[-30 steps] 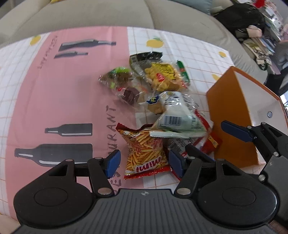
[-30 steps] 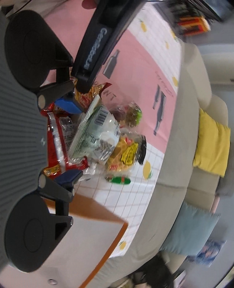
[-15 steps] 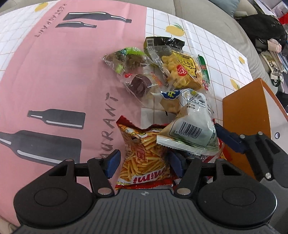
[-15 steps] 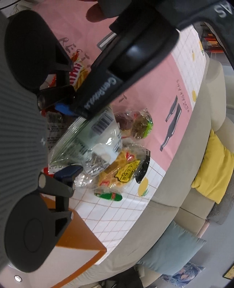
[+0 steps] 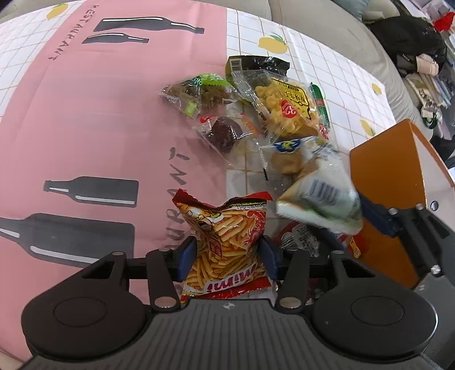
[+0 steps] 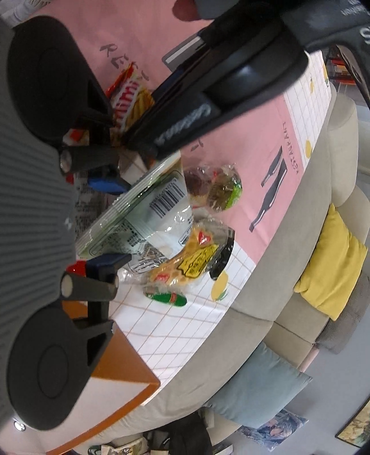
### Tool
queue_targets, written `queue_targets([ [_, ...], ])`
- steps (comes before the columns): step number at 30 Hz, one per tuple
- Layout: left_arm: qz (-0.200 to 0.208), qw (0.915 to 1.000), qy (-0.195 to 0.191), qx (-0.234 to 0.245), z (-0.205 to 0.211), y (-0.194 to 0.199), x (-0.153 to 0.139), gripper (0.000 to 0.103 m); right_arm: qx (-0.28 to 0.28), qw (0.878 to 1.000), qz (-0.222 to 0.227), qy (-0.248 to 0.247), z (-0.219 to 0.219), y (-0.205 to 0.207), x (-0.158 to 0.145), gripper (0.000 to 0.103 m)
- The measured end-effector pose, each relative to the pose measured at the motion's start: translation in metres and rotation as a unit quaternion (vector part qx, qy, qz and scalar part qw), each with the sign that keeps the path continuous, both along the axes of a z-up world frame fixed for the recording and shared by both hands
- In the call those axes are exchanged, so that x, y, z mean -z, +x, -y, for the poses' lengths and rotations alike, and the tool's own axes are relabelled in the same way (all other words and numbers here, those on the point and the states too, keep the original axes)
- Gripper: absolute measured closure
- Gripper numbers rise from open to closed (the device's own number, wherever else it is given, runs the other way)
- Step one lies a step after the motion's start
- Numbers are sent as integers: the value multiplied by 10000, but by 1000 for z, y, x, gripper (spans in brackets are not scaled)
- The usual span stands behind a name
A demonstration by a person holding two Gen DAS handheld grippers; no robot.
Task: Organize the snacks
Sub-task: 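Lift and carry both held packets over the orange box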
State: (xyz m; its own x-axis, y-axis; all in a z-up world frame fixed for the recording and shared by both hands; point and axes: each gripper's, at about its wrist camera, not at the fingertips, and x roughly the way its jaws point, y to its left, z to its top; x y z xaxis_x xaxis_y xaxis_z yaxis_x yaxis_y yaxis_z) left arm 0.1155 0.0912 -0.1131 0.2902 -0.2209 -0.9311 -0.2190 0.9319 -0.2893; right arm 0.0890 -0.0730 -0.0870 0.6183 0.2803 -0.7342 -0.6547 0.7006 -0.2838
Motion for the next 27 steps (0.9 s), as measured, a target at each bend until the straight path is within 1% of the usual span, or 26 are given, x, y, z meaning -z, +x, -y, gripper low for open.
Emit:
queue_targets([
  [4,-111,9999,50,32,3,0,1,40,71,10000,-12,61,6,-1,-6,66],
  [6,-191,9998,51,40,4,0,4,39,103,9999,-43,118,10,1,-8,67],
  [11,-191,9998,72,-9,7,-1,9,39,297,9977,-271,539,25,7,-19,68],
  [14,-139,9999,62,-18,8,-2,8,46,374,9959,-368,736,29,9,-26,69],
  [17,-28,9999,96,-43,9,-6,6,57,363,9945,-406,891,29,5,-33,70],
  [18,23,9999,107,-43,9,-8,4,59,362,9941,-427,932,29,4,-35,70],
  [22,207,9997,65,-85,9,-17,-5,60,459,9901,-600,1183,31,-1,-44,71],
  [27,530,9985,55,-108,10,-32,-33,61,670,9831,-715,1548,39,-9,-62,71],
])
